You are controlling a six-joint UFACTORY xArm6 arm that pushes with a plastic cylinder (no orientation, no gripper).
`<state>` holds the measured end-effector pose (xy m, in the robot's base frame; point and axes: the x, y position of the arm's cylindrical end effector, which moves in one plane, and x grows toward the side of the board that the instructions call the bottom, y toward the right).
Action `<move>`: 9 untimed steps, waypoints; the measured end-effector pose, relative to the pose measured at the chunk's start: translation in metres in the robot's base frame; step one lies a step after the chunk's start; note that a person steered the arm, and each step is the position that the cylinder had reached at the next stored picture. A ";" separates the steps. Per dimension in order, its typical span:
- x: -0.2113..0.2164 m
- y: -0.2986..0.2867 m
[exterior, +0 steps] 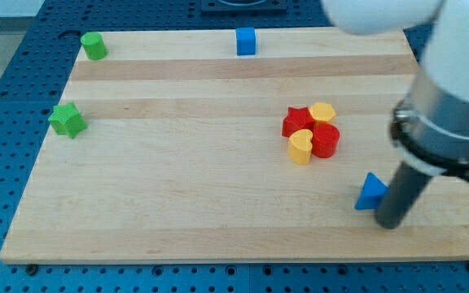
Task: Slide blue triangle to the bottom center
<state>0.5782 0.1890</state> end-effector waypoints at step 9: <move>-0.019 -0.121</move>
